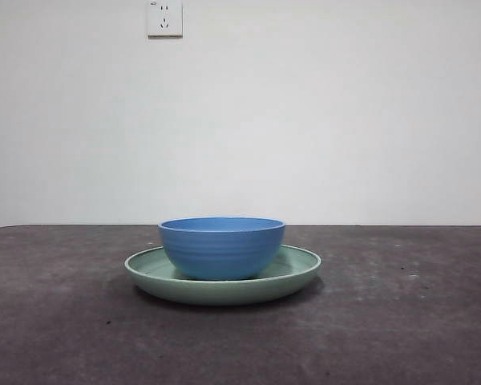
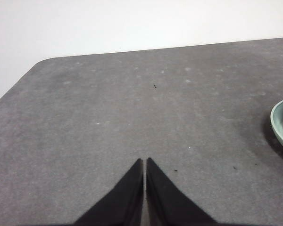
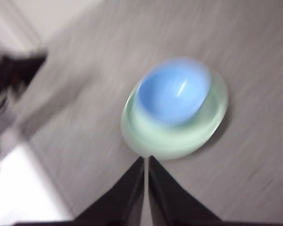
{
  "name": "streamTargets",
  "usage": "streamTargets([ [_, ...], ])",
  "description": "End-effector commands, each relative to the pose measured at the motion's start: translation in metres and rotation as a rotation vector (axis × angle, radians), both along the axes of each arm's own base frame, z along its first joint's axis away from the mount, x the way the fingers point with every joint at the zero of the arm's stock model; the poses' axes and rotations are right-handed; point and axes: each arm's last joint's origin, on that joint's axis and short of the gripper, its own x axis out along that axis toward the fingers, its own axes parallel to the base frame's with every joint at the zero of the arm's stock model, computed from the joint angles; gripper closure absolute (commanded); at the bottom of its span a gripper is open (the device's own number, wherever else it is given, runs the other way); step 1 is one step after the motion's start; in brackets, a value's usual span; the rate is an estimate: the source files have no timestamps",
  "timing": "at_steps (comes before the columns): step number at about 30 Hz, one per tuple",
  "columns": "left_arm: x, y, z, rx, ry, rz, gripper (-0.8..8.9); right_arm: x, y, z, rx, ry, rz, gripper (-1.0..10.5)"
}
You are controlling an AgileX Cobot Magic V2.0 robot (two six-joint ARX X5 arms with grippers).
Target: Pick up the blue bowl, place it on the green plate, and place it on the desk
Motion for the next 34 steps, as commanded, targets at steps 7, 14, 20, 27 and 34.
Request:
streamTargets([
  [7,0.001,0.0,-0.008,-0.003,0.027,0.005,8.03,-0.019,-0.031,-0.018,-0.006,-0.284,-0.484,9.4],
  [14,0.001,0.0,-0.008,-0.003,0.027,0.005,8.03,-0.025,-0.039,-0.076,0.023,-0.449,-0.604,9.4],
  [20,0.001,0.0,-0.008,-0.003,0.027,0.005,8.03,-0.023,-0.039,-0.128,0.043,-0.505,-0.611,9.4],
  [27,0.001,0.0,-0.008,-0.003,0.027,0.005,8.03,-0.022,-0.039,-0.167,0.03,-0.466,-0.61,9.4],
  [34,0.001,0.0,-0.008,-0.003,0.027,0.005,8.03,-0.021,-0.039,-0.185,0.043,-0.41,-0.62,9.4],
])
